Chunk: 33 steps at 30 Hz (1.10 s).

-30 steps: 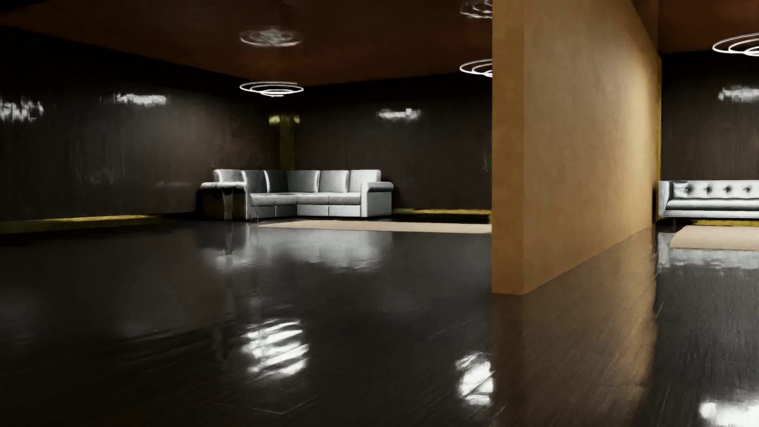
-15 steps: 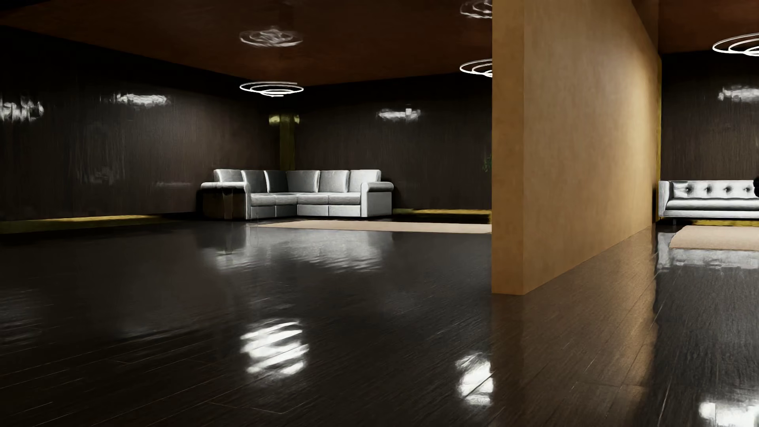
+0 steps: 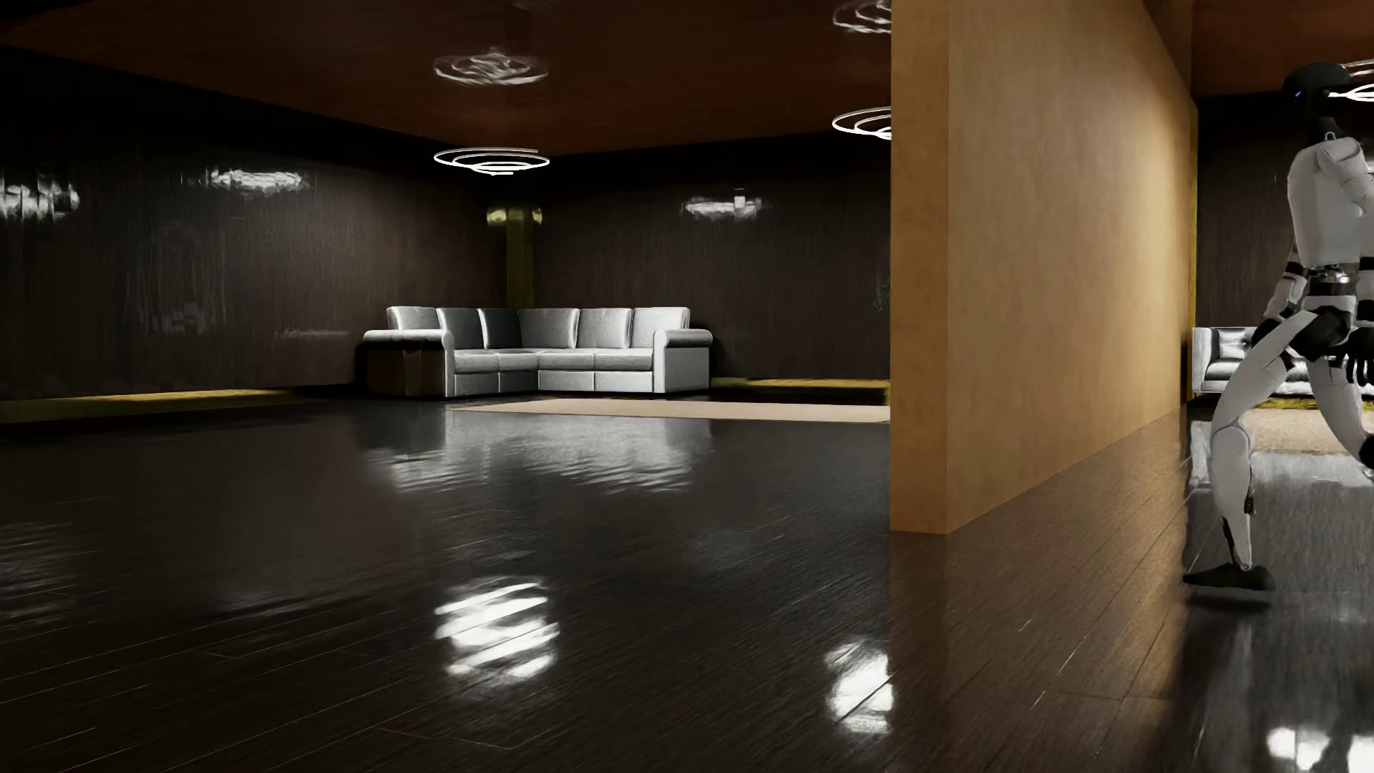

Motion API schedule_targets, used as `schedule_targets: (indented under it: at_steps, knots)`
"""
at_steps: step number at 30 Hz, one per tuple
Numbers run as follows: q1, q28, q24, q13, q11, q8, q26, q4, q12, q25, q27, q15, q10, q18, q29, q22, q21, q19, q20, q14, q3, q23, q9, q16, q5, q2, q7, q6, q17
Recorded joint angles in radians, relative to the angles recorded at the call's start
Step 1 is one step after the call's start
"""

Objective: Walk towards the sofa

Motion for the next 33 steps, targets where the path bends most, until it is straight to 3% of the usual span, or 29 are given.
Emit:
schedule_targets:
  at_steps: [1,2,4,5,7,9,11,12,13,14,15,16,18,20,21,23,24,26,29,31,32,33]
  knots:
    - [-0.028,0.000,0.000,0.017,0.033,0.000,0.000,-0.011,0.002,0.000,0.000,0.058,0.075,0.000,0.000,0.009,-0.053,0.000,0.005,-0.032,0.026,0.045,-0.014,-0.003,-0.027,-0.014,0.000,-0.012,0.026]
    - [0.001,0.000,0.000,0.030,0.087,0.000,0.000,-0.023,0.012,0.000,0.000,0.151,0.125,0.000,0.000,-0.007,0.010,0.000,-0.003,-0.066,0.034,0.059,-0.013,0.011,-0.046,-0.004,0.000,-0.030,0.025]
    - [0.068,0.000,0.000,0.088,0.367,0.000,0.000,-0.035,-0.006,0.000,0.000,0.485,0.165,0.000,0.000,0.021,0.022,0.000,-0.019,-0.144,0.009,0.067,-0.038,-0.004,-0.062,-0.128,0.000,-0.016,0.019]
    - [0.149,0.000,0.000,0.099,0.583,0.000,0.000,-0.073,-0.017,0.000,0.000,0.583,0.152,0.000,0.000,-0.001,0.028,0.000,0.002,-0.179,-0.009,0.071,-0.003,-0.004,-0.092,-0.219,0.000,-0.024,0.027]
    - [0.308,0.000,0.000,0.135,0.919,0.000,0.000,-0.104,-0.044,0.000,0.000,0.555,0.079,0.000,0.000,-0.040,0.032,0.000,-0.011,-0.216,-0.130,0.064,0.027,-0.010,-0.080,-0.422,0.000,-0.005,0.013]
    - [0.470,0.000,0.000,0.178,0.866,0.000,0.000,-0.102,-0.065,0.000,0.000,0.588,-0.038,0.000,0.000,-0.108,-0.044,0.000,-0.006,-0.217,-0.264,0.063,0.034,-0.009,-0.054,-0.618,0.000,0.021,0.027]
    - [0.645,0.000,0.000,0.211,0.513,0.000,0.000,-0.086,-0.089,0.000,0.000,0.706,-0.167,0.000,0.000,-0.176,-0.021,0.000,0.007,-0.197,-0.363,0.041,0.040,0.009,-0.023,-0.730,0.000,0.047,0.004]
    - [0.717,0.000,0.000,0.230,0.324,0.000,0.000,-0.083,-0.111,0.000,0.000,0.705,-0.209,0.000,0.000,-0.205,-0.023,0.000,0.010,-0.206,-0.395,0.030,0.036,0.022,-0.020,-0.769,0.000,0.048,-0.004]
    - [0.781,0.000,0.000,0.239,0.160,0.000,0.000,-0.082,-0.130,0.000,0.000,0.577,-0.245,0.000,0.000,-0.232,-0.037,0.000,0.017,-0.223,-0.427,0.031,0.029,0.033,-0.021,-0.799,0.000,0.048,-0.001]
    - [0.832,0.000,0.000,0.251,0.059,0.000,0.000,-0.081,-0.152,0.000,0.000,0.353,-0.257,0.000,0.000,-0.252,-0.025,0.000,0.019,-0.242,-0.443,0.021,0.014,0.046,-0.027,-0.824,0.000,0.044,-0.005]
    - [0.865,0.000,0.000,0.257,0.056,0.000,0.000,-0.072,-0.171,0.000,0.000,0.210,-0.249,0.000,0.000,-0.253,-0.020,0.000,0.029,-0.259,-0.461,0.041,0.004,0.050,-0.028,-0.847,0.000,0.049,-0.001]
    - [0.894,0.000,0.000,0.260,0.059,0.000,0.000,-0.070,-0.178,0.000,0.000,0.284,-0.235,0.000,0.000,-0.246,-0.004,0.000,0.049,-0.258,-0.496,0.040,0.011,0.048,-0.031,-0.861,0.000,0.052,-0.006]
    - [0.905,0.000,0.000,0.264,0.201,0.000,0.000,-0.029,-0.159,0.000,0.000,0.718,-0.140,0.000,0.000,-0.218,0.006,0.000,0.085,-0.106,-0.515,0.058,-0.004,0.024,-0.001,-0.935,0.000,0.092,-0.004]
    - [0.789,0.000,0.000,0.242,0.297,0.000,0.000,0.015,-0.121,0.000,0.000,0.745,0.198,0.000,0.000,-0.160,0.025,0.000,0.062,0.245,-0.458,0.096,-0.008,0.003,0.061,-0.866,0.000,0.114,0.000]
    - [0.665,0.000,0.000,0.235,0.296,0.000,0.000,0.040,-0.112,0.000,0.000,0.707,0.419,0.000,0.000,-0.148,0.005,0.000,0.023,0.241,-0.424,0.074,-0.010,0.007,0.094,-0.810,0.000,0.122,-0.001]
    - [0.490,0.000,0.000,0.182,0.211,0.000,0.000,0.040,-0.093,0.000,0.000,0.562,0.632,0.000,0.000,-0.142,-0.024,0.000,-0.004,-0.014,-0.319,0.072,0.028,0.005,0.102,-0.590,0.000,0.100,0.004]
    - [0.392,0.000,0.000,0.153,0.177,0.000,0.000,0.022,-0.079,0.000,0.000,0.488,0.616,0.000,0.000,-0.139,-0.047,0.000,-0.007,-0.089,-0.257,0.052,0.028,0.007,0.094,-0.506,0.000,0.077,0.001]
    - [0.278,0.000,0.000,0.103,0.085,0.000,0.000,0.020,-0.032,0.000,0.000,0.320,0.385,0.000,0.000,-0.158,-0.038,0.000,-0.014,-0.116,-0.142,-0.033,0.032,0.020,0.069,-0.310,0.000,0.049,-0.034]
    - [0.173,0.000,0.000,0.011,0.014,0.000,0.000,0.027,-0.007,0.000,0.000,0.104,-0.134,0.000,0.000,-0.118,-0.132,0.000,0.003,0.027,-0.071,-0.070,-0.002,0.018,0.038,-0.112,0.000,0.033,-0.051]
    - [0.138,0.000,0.000,-0.020,0.027,0.000,0.000,0.031,-0.003,0.000,0.000,0.122,-0.246,0.000,0.000,-0.086,-0.165,0.000,-0.003,0.038,-0.042,-0.096,-0.024,0.016,0.024,-0.053,0.000,0.026,-0.062]
    - [0.127,0.000,0.000,-0.009,0.066,0.000,0.000,0.009,0.004,0.000,0.000,0.176,-0.173,0.000,0.000,-0.076,-0.172,0.000,0.006,0.002,-0.023,-0.115,-0.017,0.014,-0.004,-0.014,0.000,0.011,-0.061]
    - [0.143,0.000,0.000,0.023,0.138,0.000,0.000,-0.010,0.006,0.000,0.000,0.265,-0.100,0.000,0.000,-0.047,-0.195,0.000,-0.020,0.037,-0.006,-0.121,-0.025,0.017,-0.029,0.011,0.000,0.003,-0.051]
